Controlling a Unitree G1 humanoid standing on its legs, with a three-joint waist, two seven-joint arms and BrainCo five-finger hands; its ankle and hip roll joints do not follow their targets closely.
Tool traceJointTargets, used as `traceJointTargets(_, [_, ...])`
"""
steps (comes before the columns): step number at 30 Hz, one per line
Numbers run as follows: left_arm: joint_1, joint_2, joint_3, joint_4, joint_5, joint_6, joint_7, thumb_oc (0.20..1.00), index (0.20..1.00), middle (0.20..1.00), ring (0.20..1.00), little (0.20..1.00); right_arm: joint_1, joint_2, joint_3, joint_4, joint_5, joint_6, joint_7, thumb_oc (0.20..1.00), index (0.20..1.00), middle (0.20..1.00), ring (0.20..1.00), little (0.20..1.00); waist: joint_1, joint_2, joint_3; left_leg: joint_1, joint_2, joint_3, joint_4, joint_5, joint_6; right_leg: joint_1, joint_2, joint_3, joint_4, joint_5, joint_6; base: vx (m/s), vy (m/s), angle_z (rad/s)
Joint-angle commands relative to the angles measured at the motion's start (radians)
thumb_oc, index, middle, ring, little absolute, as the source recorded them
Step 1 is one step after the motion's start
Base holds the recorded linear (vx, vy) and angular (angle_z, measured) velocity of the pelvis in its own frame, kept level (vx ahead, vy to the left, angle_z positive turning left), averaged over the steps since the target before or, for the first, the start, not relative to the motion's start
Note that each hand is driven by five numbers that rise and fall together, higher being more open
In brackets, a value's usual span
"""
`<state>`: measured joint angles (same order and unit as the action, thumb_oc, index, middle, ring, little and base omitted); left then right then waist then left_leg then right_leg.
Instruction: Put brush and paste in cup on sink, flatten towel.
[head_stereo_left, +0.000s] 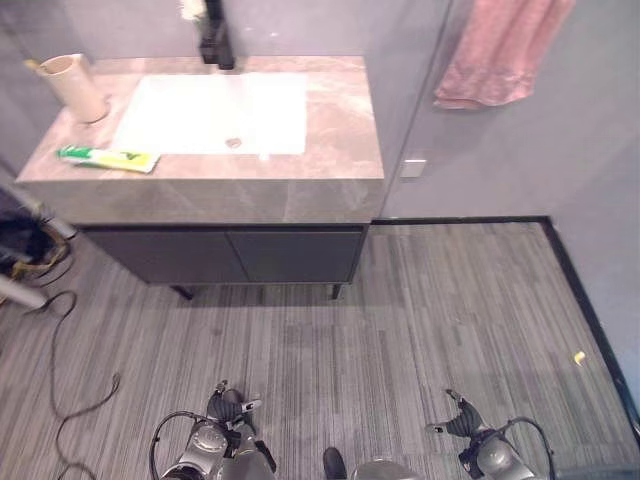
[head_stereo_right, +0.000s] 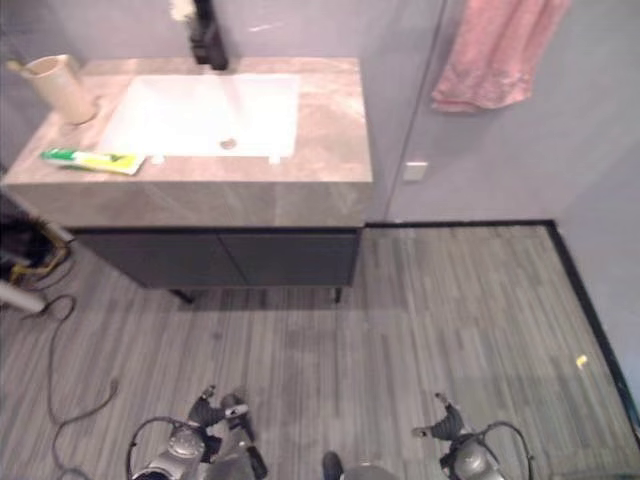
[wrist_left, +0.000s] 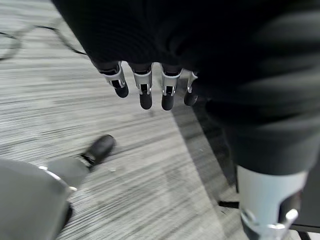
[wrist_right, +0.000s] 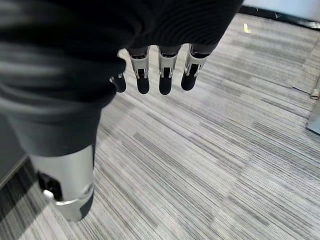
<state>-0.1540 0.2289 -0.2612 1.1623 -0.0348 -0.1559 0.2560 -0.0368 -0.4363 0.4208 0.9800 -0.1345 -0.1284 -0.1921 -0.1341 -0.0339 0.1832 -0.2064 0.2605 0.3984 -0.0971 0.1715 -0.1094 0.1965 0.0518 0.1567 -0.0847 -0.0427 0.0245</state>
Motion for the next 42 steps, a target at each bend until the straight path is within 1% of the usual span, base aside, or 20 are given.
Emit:
traceJointTargets(1, [-0.006,0.029,-0.032,0.004,0.025,-0.026,0.023,1.0,1.0,1.0,1.0,1.0,0.027,-0.009,-0.026,-0.03,-0.036,-0.016,0.005,1.0,1.0,1.0,1.0,1.0,0.014,0.009,-0.061,-0.009,0.005,0.033,0.154,0.022,-0.02,-0.096,-0.219,-0.036,0.206,-0.032,0.121,0.21,0.263,-0.47])
traceJointTargets(2, [-0.006,0.029,-0.032,0.003,0.025,-0.026,0.023,1.0,1.0,1.0,1.0,1.0,0.027,-0.009,-0.026,-0.03,-0.036,-0.016,0.005,1.0,1.0,1.0,1.0,1.0,0.014,0.009,-0.061,-0.009,0.005,0.033,0.154,0.022,-0.02,-0.096,-0.219,-0.036,0.206,-0.032,0.121,0.31,0.393,-0.42])
traceJointTargets(4, [-0.015,0.049,-0.043,-0.017,0.027,-0.029,0.02,1.0,1.0,1.0,1.0,1.0,0.022,0.002,-0.023,-0.018,-0.046,-0.01,0.012,1.0,1.0,1.0,1.0,1.0,0.011,0.0,-0.059,0.011,-0.054,0.067,0.169,-0.032,0.019,-0.163,-0.265,-0.011,0.3,0.12,0.145,0.29,0.393,-0.31])
traceJointTargets(7, [-0.024,0.075,-0.064,-0.049,0.055,-0.027,0.007,1.0,1.0,1.0,1.0,1.0,0.008,0.004,-0.016,-0.035,-0.055,-0.013,0.009,1.0,1.0,1.0,1.0,1.0,0.004,0.005,-0.029,0.064,-0.111,0.083,0.134,-0.08,0.045,-0.248,-0.282,-0.055,0.436,0.178,0.129,0.2,0.427,-0.01])
traceJointTargets(9, [-0.043,0.095,-0.08,-0.045,0.088,-0.023,0.002,1.0,1.0,1.0,1.0,1.0,0.006,0.006,-0.022,-0.077,-0.031,-0.026,0.011,1.0,1.0,1.0,1.0,1.0,-0.029,0.017,-0.003,0.095,-0.131,0.089,0.095,-0.076,0.067,-0.349,-0.148,-0.019,0.515,0.145,0.128,0.05,0.296,-0.04])
traceJointTargets(12, [-0.05,0.107,-0.084,-0.03,0.11,-0.02,0.007,1.0,1.0,1.0,1.0,1.0,0.012,0.008,-0.021,-0.107,-0.011,-0.036,0.015,1.0,1.0,1.0,1.0,1.0,-0.044,0.022,0.011,0.129,-0.154,0.099,0.071,-0.089,0.074,-0.403,-0.093,-0.069,0.504,0.077,0.118,0.12,0.236,-0.17])
traceJointTargets(14, [-0.048,0.106,-0.084,-0.011,0.121,-0.021,-0.002,1.0,1.0,1.0,1.0,1.0,0.009,0.013,-0.015,-0.101,-0.003,-0.04,0.014,1.0,1.0,1.0,1.0,1.0,-0.051,0.026,0.009,0.19,-0.185,0.107,0.038,-0.112,0.072,-0.443,-0.04,-0.143,0.373,0.039,0.097,0.26,0.208,-0.2])
traceJointTargets(17, [-0.05,0.097,-0.097,-0.016,0.134,-0.017,-0.009,1.0,1.0,1.0,1.0,1.0,0.004,0.013,-0.013,-0.104,-0.016,-0.039,0.006,1.0,1.0,1.0,1.0,1.0,-0.047,0.03,0.004,0.238,-0.204,0.094,0.015,-0.148,0.064,-0.449,-0.066,-0.264,0.299,0.049,0.108,0.18,0.073,-0.08])
traceJointTargets(21, [-0.034,0.079,-0.114,-0.029,0.147,-0.026,-0.036,1.0,1.0,1.0,1.0,1.0,0.019,0.001,-0.027,-0.115,-0.015,-0.037,0.008,1.0,1.0,1.0,1.0,1.0,-0.062,0.032,-0.004,0.256,-0.214,0.076,0.026,-0.156,0.068,-0.431,-0.05,-0.222,0.255,0.078,0.096,0.15,-0.041,0.38])
traceJointTargets(23, [-0.026,0.078,-0.119,-0.035,0.156,-0.03,-0.049,1.0,1.0,1.0,1.0,1.0,0.017,-0.015,-0.028,-0.119,-0.014,-0.037,0.014,1.0,1.0,1.0,1.0,1.0,-0.053,0.026,-0.004,0.242,-0.207,0.088,0.137,-0.185,0.055,-0.387,-0.051,-0.22,0.216,0.078,0.076,0.16,-0.11,0.36])
traceJointTargets(24, [-0.029,0.084,-0.141,-0.062,0.174,-0.032,-0.061,1.0,1.0,1.0,1.0,1.0,-0.002,-0.036,-0.023,-0.108,-0.022,-0.034,0.02,1.0,1.0,1.0,1.0,1.0,-0.032,0.014,0.016,0.152,-0.152,0.085,0.349,-0.165,0.011,-0.356,-0.06,-0.228,0.204,0.071,0.053,0.1,-0.168,0.08])
traceJointTargets(26, [-0.04,0.093,-0.165,-0.08,0.187,-0.036,-0.058,1.0,1.0,1.0,1.0,1.0,-0.023,-0.051,-0.026,-0.09,-0.025,-0.033,0.013,1.0,1.0,1.0,1.0,1.0,-0.014,0.006,0.034,0.09,-0.113,0.055,0.477,-0.13,-0.023,-0.336,-0.069,-0.239,0.199,0.058,0.034,0.04,-0.114,0.11])
traceJointTargets(29, [-0.046,0.101,-0.167,-0.081,0.189,-0.035,-0.053,1.0,1.0,1.0,1.0,1.0,-0.037,-0.064,-0.032,-0.075,-0.031,-0.029,-0.001,1.0,1.0,1.0,1.0,1.0,-0.005,0.009,0.042,0.058,-0.077,0.025,0.517,-0.11,-0.029,-0.326,-0.073,-0.246,0.201,0.043,0.023,0.07,0.039,0.06])
traceJointTargets(30, [-0.045,0.112,-0.163,-0.07,0.2,-0.034,-0.046,1.0,1.0,1.0,1.0,1.0,-0.037,-0.067,-0.046,-0.068,-0.021,-0.029,-0.009,1.0,1.0,1.0,1.0,1.0,-0.008,0.011,0.031,0.079,-0.004,0.077,0.434,-0.093,-0.027,-0.319,-0.094,-0.251,0.182,0.044,0.037,0.09,0.202,0.03])
traceJointTargets(33, [-0.036,0.116,-0.162,-0.035,0.232,-0.031,-0.022,1.0,1.0,1.0,1.0,1.0,-0.063,-0.068,-0.041,-0.06,-0.019,-0.033,-0.015,1.0,1.0,1.0,1.0,1.0,0.01,0.028,0.024,0.086,-0.025,-0.057,0.325,-0.092,-0.021,-0.333,-0.111,-0.223,0.188,0.045,0.06,0.1,0.273,-0.12])
traceJointTargets(35, [-0.034,0.118,-0.167,-0.027,0.24,-0.03,-0.018,1.0,1.0,1.0,1.0,1.0,-0.068,-0.07,-0.039,-0.062,-0.024,-0.034,-0.016,1.0,1.0,1.0,1.0,1.0,0.011,0.035,0.022,0.089,-0.013,-0.086,0.284,-0.069,-0.031,-0.347,-0.122,-0.216,0.192,0.049,0.066,0.04,0.281,-0.32])
traceJointTargets(36, [-0.032,0.12,-0.174,0.0,0.258,-0.031,-0.014,1.0,1.0,1.0,1.0,1.0,-0.077,-0.083,-0.03,-0.075,-0.034,-0.037,-0.012,1.0,1.0,1.0,1.0,1.0,0.02,0.043,0.03,0.096,-0.024,-0.2,0.261,-0.074,-0.032,-0.366,-0.144,-0.186,0.205,0.047,0.082,0.02,0.254,-0.16])
traceJointTargets(37, [-0.033,0.12,-0.174,0.0,0.258,-0.031,-0.014,1.0,1.0,1.0,1.0,1.0,-0.077,-0.083,-0.03,-0.075,-0.034,-0.037,-0.012,1.0,1.0,1.0,1.0,1.0,0.019,0.043,0.028,0.092,-0.025,-0.201,0.26,-0.07,-0.031,-0.369,-0.145,-0.187,0.203,0.05,0.082,0.02,0.491,-0.29])
traceJointTargets(38, [-0.029,0.122,-0.179,0.006,0.276,-0.031,-0.011,1.0,1.0,1.0,1.0,1.0,-0.084,-0.081,-0.021,-0.08,-0.047,-0.04,-0.005,1.0,1.0,1.0,1.0,1.0,0.017,0.049,0.034,0.096,-0.053,-0.26,0.245,-0.124,-0.023,-0.386,-0.166,-0.154,0.221,0.058,0.097,0.0,0.238,-0.24])
traceJointTargets(42, [-0.02,0.154,-0.187,0.005,0.304,-0.046,-0.017,1.0,1.0,1.0,1.0,1.0,-0.078,-0.068,-0.022,-0.078,-0.075,-0.033,0.001,1.0,1.0,1.0,1.0,1.0,0.015,0.045,0.041,0.104,-0.137,-0.231,0.223,-0.198,0.014,-0.404,-0.242,-0.102,0.198,0.14,0.143,0.0,0.441,-0.16])
